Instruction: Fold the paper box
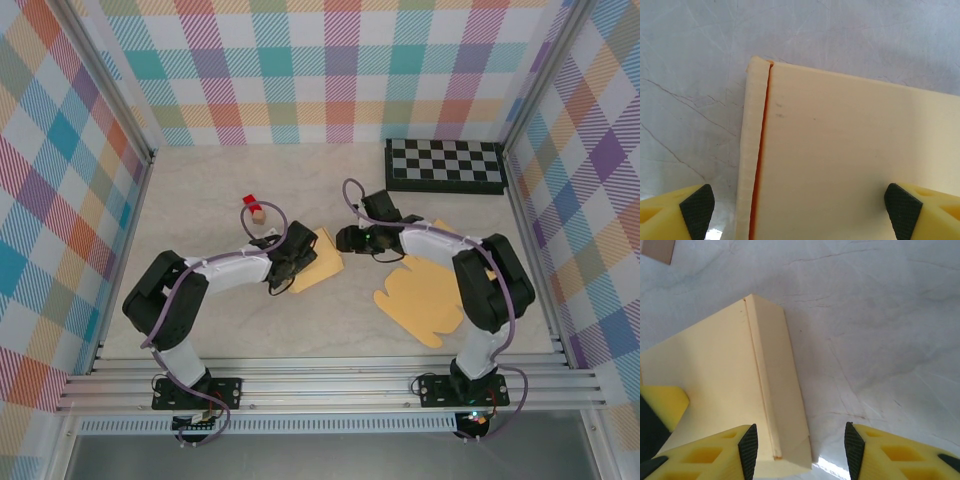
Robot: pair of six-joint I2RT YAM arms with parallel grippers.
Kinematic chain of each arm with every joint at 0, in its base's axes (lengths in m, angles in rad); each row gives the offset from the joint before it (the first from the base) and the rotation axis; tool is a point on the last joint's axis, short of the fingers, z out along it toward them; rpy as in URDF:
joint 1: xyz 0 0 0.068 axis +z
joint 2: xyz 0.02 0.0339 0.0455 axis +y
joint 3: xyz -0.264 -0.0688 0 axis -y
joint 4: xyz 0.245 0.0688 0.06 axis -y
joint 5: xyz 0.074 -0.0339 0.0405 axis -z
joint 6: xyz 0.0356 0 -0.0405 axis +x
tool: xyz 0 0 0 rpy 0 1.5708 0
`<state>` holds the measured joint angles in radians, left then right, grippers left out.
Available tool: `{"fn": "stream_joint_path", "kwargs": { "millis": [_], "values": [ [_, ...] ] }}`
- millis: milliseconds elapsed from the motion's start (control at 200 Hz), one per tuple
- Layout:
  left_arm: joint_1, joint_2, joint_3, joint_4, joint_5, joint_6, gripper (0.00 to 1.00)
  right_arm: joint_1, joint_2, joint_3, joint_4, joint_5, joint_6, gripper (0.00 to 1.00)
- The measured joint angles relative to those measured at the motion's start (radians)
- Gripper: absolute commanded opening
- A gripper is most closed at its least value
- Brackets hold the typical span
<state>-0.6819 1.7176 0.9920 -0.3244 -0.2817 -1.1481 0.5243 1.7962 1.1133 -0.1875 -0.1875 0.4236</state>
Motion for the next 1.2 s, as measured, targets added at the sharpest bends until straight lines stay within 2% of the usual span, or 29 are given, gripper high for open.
{"fn": "stream_joint_path", "kwargs": {
  "millis": [250, 370, 620, 910, 1200],
  "values": [
    [0.004, -0.003, 0.033, -0.083, 0.016, 0.064, 0.96, 0.009, 0.077, 0.043, -0.017, -0.073, -0.014, 0.51],
    [0.005, -0.03, 0.013, -0.106, 0.058, 0.063, 0.96, 0.026, 0.079, 0.043, -0.022, -0.08, -0.014, 0.51],
    [-0.023, -0.078, -0.056, -0.061, 0.178, -0.042, 0.96, 0.072, 0.077, 0.032, -0.037, -0.058, 0.055, 0.5],
    [-0.061, -0.091, -0.053, -0.097, 0.184, -0.08, 1.0, 0.078, 0.021, -0.032, -0.012, 0.0, 0.17, 0.43],
    [0.003, -0.283, -0.114, -0.25, 0.184, -0.007, 1.0, 0.082, -0.021, -0.071, -0.012, 0.047, 0.201, 0.39]
  ]
}}
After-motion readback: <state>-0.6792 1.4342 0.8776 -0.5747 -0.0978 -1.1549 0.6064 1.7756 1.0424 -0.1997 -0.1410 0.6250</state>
